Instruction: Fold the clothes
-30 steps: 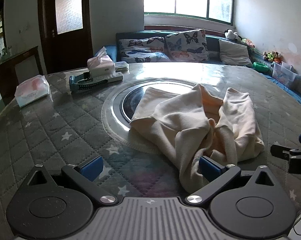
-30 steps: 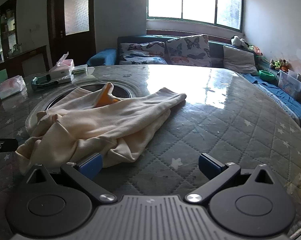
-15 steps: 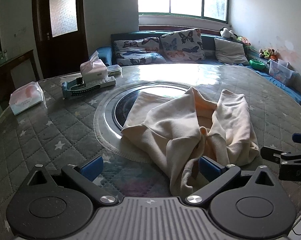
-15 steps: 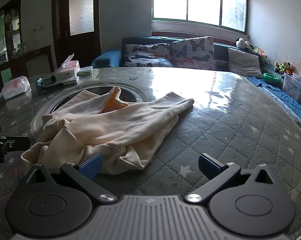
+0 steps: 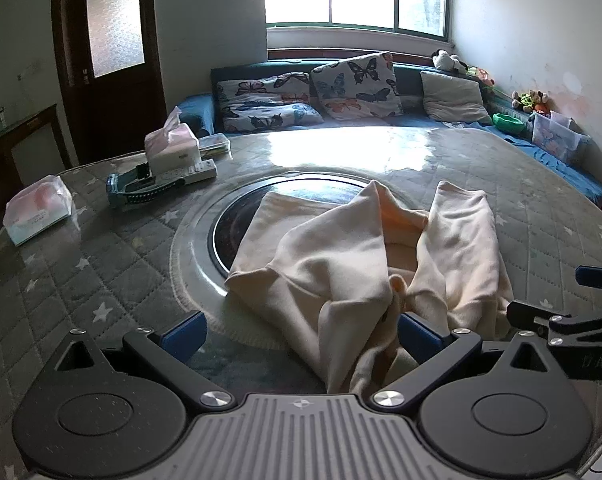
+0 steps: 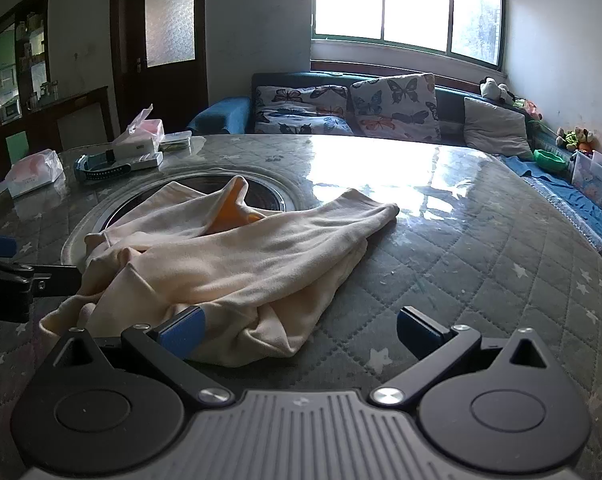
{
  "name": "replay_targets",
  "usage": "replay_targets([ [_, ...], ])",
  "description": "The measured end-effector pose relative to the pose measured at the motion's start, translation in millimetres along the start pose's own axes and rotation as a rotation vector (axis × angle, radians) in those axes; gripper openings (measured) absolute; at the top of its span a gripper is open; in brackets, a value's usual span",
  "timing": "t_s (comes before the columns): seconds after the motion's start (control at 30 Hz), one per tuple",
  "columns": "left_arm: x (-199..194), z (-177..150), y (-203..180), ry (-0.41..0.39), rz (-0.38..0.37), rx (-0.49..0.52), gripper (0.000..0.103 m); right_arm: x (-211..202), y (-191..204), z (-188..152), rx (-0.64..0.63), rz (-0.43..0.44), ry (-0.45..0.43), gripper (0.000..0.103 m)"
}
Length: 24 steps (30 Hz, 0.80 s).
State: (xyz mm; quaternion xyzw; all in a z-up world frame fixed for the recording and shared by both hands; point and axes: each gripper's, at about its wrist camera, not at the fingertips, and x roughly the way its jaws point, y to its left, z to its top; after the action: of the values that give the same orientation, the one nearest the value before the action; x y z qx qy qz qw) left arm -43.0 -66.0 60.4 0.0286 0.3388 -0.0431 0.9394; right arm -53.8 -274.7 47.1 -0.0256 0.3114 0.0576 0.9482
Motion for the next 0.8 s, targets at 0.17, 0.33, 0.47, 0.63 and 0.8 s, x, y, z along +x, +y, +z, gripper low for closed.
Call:
replay_targets([
  [0.17, 11, 9, -4, 0.008, -0.004, 0.012, 0.103, 5, -1, 5, -0.009, 0.005, 0.001, 0.103],
  [0.33, 24, 20, -8, 0.015, -0.006, 0.026, 0.103, 14, -2, 12, -0.013, 0.014, 0.004, 0.102],
  [0.47, 35, 31, -13, 0.01, -0.005, 0.053, 0.103, 22, -5, 20, -0.009, 0.029, 0.01, 0.1],
  [0.63, 49, 51, -26, -0.012, -0.015, 0.118, 0.102, 35, -11, 35, -0.007, 0.046, 0.02, 0.093],
  [0.8, 69, 70, -34, -0.017, -0.038, 0.157, 0.093, 50, -17, 50, 0.007, 0.069, 0.035, 0.086],
])
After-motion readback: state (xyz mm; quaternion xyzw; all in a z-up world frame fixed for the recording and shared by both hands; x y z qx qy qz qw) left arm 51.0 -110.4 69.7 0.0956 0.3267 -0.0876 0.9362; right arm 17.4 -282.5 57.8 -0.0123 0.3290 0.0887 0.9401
